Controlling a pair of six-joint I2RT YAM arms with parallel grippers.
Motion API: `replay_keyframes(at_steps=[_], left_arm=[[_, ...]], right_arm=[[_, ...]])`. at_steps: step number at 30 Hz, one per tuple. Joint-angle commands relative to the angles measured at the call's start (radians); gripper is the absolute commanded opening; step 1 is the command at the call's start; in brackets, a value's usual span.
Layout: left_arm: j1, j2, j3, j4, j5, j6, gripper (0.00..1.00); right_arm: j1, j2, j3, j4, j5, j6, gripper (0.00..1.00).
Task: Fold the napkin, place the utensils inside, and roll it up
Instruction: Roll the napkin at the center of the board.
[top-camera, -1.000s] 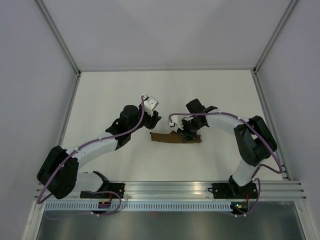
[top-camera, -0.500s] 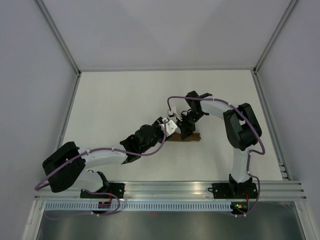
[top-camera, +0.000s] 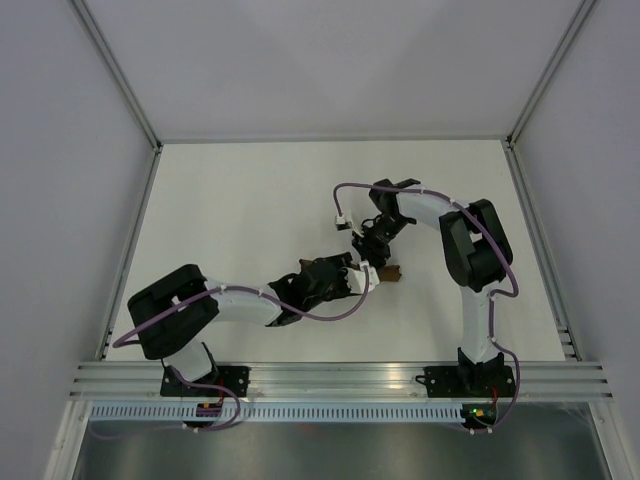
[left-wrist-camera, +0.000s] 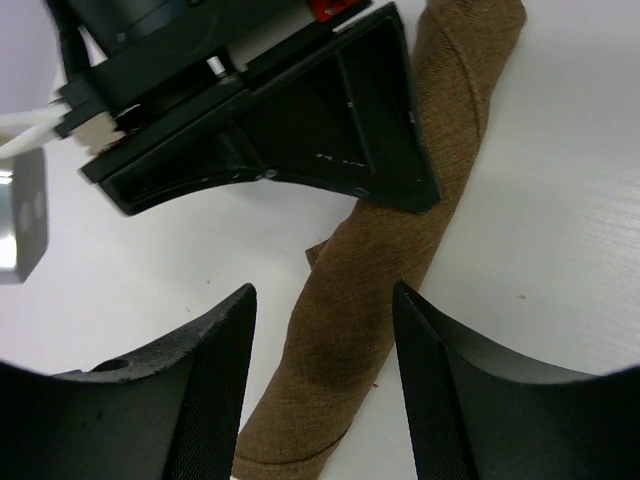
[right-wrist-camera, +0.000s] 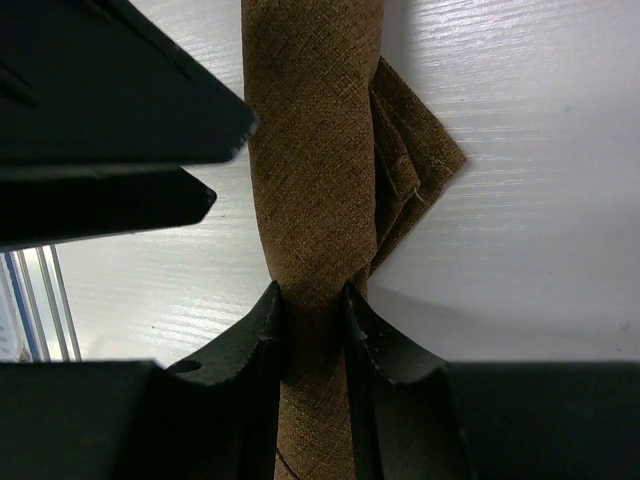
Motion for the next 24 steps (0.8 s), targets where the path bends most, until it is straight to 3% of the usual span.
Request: replay_keyframes(at_steps=[1,16,24], left_arm=[[-0.006,0.034,0.061,-0.046,0.065,0.077,0.62],[0.011,0.163,0.124,-0.097,0.122,0.1,0.64],[0.052,0.205,0.181,-0.198,0.177,0.083,0.53]], right_arm=[[-0.004,0.078,0.011,0.01,0.094,-0.061,0.21],[-0.019,0.138,0.073,-0.044,0.09,-0.07,0.21],[-0.027,0.16,0.11,-0.093,0.064,-0.092,0.26]])
